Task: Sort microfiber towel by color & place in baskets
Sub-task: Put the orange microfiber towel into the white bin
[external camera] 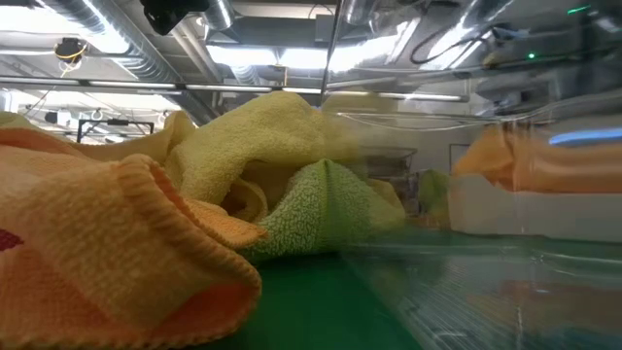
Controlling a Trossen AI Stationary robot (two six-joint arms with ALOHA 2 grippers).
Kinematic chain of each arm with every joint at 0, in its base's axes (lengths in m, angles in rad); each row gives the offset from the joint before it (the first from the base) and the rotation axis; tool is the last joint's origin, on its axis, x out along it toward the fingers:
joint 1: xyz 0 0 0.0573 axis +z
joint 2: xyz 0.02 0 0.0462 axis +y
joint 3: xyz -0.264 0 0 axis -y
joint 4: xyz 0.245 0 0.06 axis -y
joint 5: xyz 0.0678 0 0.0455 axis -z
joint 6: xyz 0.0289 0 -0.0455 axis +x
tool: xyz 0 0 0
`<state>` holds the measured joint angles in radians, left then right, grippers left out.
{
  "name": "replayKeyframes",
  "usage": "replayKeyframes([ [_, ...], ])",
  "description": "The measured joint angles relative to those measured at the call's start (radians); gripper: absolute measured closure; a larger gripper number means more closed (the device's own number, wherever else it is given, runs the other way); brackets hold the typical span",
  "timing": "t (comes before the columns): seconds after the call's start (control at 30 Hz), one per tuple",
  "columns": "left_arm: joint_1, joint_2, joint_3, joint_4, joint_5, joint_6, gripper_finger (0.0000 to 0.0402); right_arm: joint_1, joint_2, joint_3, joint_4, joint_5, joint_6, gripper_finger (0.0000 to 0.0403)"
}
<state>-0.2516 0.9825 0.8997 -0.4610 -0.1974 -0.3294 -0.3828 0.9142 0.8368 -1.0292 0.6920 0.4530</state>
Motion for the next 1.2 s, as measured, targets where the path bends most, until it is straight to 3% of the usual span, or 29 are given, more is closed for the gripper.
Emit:
replayKeyframes([
  [0.13, 0.000, 0.000, 0.000, 0.000, 0.000, 0.000, 0.0286, -0.048, 0.000, 0.000, 0.073, -0.031, -0.112, 0.0210],
  [0.5, 0.000, 0.000, 0.000, 0.000, 0.000, -0.001, 0.0286, -0.049, 0.000, 0.000, 0.084, -0.485, -0.284, 0.0210],
  [0.8, 0.000, 0.000, 0.000, 0.000, 0.000, -0.002, 0.0286, -0.049, 0.000, 0.000, 0.039, -0.657, -0.300, 0.0210],
  [1.03, 0.000, 0.000, 0.000, 0.000, 0.000, -0.005, 0.0286, -0.049, 0.000, 0.000, 0.036, -0.746, -0.275, 0.0210],
  [1.1, 0.000, 0.000, 0.000, 0.000, 0.000, -0.005, 0.0286, -0.049, 0.000, 0.000, 0.047, -0.722, -0.266, 0.0210],
  [1.2, 0.000, 0.000, 0.000, 0.000, 0.000, -0.005, 0.0286, -0.050, 0.000, 0.000, 0.077, -0.580, -0.201, 0.0210],
])
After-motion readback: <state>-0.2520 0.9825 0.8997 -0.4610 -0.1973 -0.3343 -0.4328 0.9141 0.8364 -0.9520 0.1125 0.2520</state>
